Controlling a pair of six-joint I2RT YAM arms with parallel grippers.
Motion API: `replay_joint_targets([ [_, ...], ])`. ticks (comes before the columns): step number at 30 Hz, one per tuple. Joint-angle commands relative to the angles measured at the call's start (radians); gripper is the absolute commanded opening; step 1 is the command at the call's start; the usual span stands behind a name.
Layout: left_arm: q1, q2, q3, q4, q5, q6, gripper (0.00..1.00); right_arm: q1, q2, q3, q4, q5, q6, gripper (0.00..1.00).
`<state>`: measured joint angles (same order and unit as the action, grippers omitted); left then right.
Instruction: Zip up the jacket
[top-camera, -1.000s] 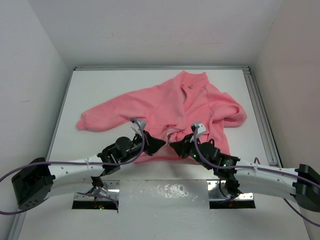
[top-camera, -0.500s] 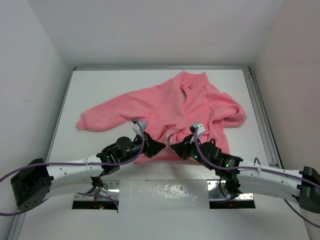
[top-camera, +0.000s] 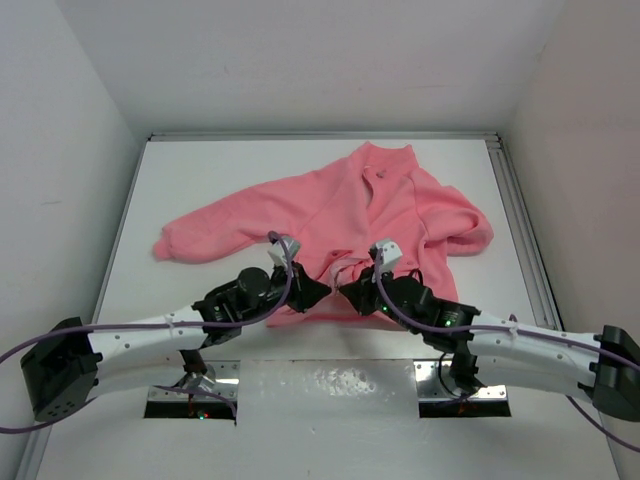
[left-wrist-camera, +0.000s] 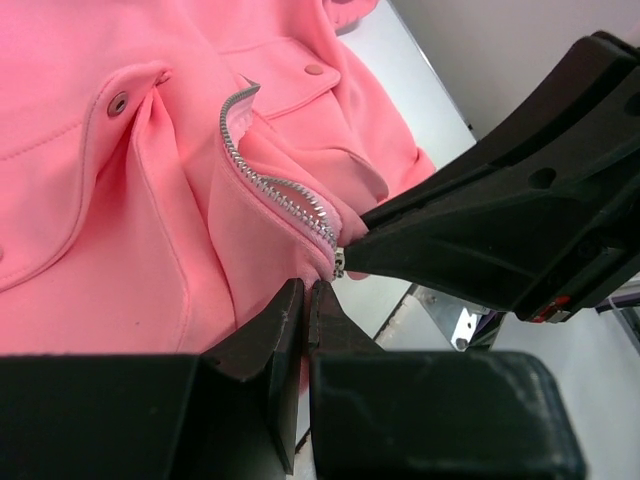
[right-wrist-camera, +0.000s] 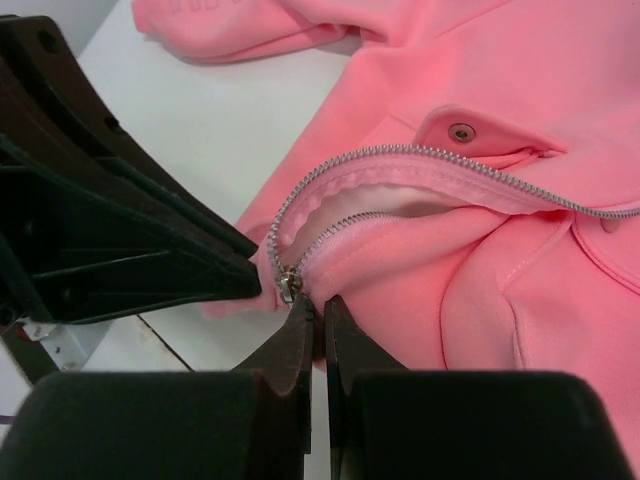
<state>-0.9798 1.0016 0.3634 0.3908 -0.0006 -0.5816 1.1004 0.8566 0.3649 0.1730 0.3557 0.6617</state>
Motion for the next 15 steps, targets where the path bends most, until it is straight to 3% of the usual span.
replay_joint_targets([
  [1,0.000,-0.040,0.028,-0.076,0.039,0.031,0.00,-0.007,0.045,0.112,0.085,0.026,-0.033,0.00],
  [15,0.000,0.058,0.068,-0.171,-0.032,0.008,0.00,-0.017,0.025,0.236,-0.102,-0.115,0.041,0.00],
])
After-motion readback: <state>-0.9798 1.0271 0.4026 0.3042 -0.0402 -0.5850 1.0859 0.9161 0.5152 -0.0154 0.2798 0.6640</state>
